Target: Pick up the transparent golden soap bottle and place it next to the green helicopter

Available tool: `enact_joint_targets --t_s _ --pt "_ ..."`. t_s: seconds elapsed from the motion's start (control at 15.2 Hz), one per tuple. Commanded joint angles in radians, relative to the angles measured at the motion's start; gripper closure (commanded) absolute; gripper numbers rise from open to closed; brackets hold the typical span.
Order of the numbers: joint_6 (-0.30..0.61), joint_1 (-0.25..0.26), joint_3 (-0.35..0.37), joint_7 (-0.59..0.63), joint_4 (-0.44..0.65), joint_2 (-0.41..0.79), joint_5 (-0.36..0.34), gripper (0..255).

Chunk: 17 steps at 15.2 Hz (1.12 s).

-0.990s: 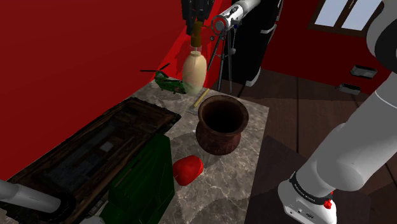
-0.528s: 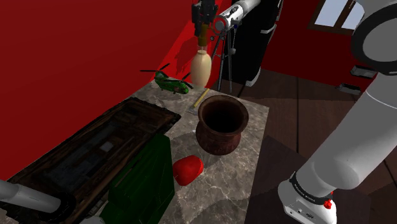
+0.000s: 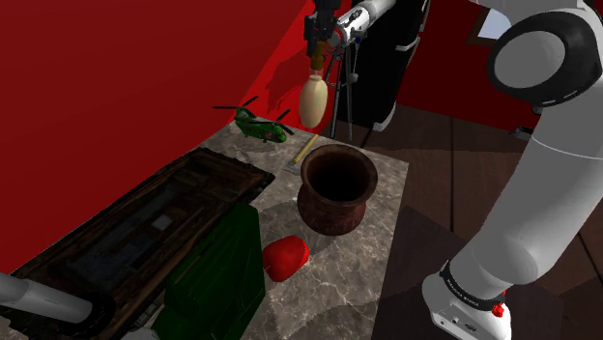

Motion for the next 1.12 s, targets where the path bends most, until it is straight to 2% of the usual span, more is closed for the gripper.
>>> enact_joint_targets --t_s 0.0,0.2,1.06 --pt "-0.003 -0.023 -0.014 -0.038 0.056 0.055 0.004 255" --pt "-0.018 -0.050 -0.027 -0.077 0.140 0.128 0.010 255" --pt "0.199 -0.051 -0.028 -0.097 -0.160 0.046 0.015 255"
